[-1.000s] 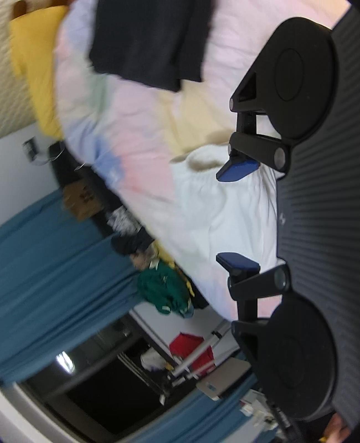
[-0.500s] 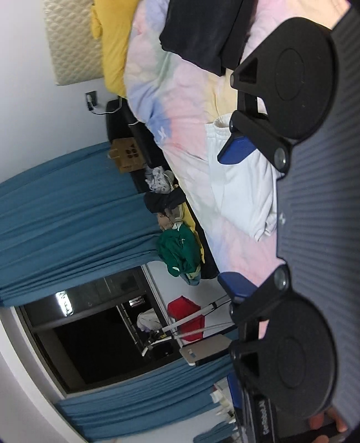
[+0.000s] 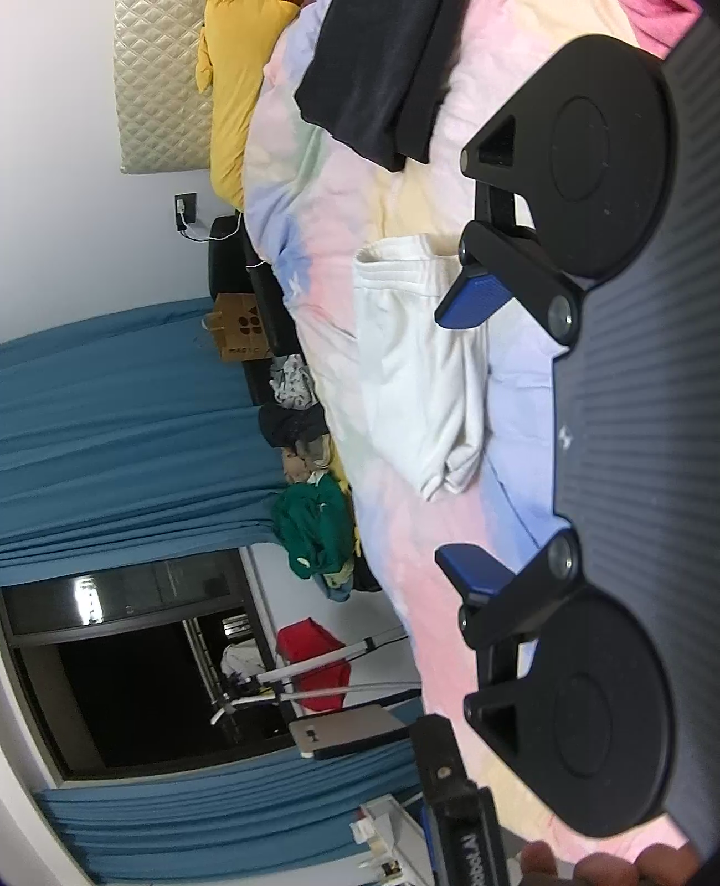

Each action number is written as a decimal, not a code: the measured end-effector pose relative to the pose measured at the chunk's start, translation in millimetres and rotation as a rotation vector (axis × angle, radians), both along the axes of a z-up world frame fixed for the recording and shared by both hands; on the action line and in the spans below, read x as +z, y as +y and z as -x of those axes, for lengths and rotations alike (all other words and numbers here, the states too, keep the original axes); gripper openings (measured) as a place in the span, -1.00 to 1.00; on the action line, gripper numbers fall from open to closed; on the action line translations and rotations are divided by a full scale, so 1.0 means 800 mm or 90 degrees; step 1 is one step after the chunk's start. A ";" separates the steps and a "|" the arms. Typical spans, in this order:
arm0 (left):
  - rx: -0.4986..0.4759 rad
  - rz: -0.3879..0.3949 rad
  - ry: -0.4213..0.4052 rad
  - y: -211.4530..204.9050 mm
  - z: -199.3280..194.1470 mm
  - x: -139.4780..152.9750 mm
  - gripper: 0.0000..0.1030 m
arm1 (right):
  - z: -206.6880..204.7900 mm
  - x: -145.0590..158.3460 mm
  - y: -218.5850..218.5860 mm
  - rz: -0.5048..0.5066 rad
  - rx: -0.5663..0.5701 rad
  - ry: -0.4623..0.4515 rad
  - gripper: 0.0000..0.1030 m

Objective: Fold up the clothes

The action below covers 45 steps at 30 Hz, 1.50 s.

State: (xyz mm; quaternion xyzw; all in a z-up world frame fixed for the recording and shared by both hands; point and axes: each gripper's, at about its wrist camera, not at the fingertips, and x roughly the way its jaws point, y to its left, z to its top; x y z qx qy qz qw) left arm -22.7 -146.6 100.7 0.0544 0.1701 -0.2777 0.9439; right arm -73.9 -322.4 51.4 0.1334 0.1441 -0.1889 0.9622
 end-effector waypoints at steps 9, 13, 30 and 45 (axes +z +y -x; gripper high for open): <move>-0.022 -0.006 0.014 -0.001 -0.010 -0.029 0.99 | -0.014 -0.030 0.006 0.022 -0.013 0.021 0.67; -0.028 -0.006 0.024 -0.003 -0.013 -0.036 0.99 | -0.017 -0.039 0.004 0.022 -0.017 0.025 0.67; -0.031 -0.007 0.048 -0.003 -0.019 -0.061 0.99 | -0.016 -0.048 -0.003 -0.001 -0.040 0.022 0.67; 0.004 -0.002 0.064 0.005 -0.025 -0.066 0.99 | -0.022 -0.049 0.001 0.014 -0.046 0.042 0.67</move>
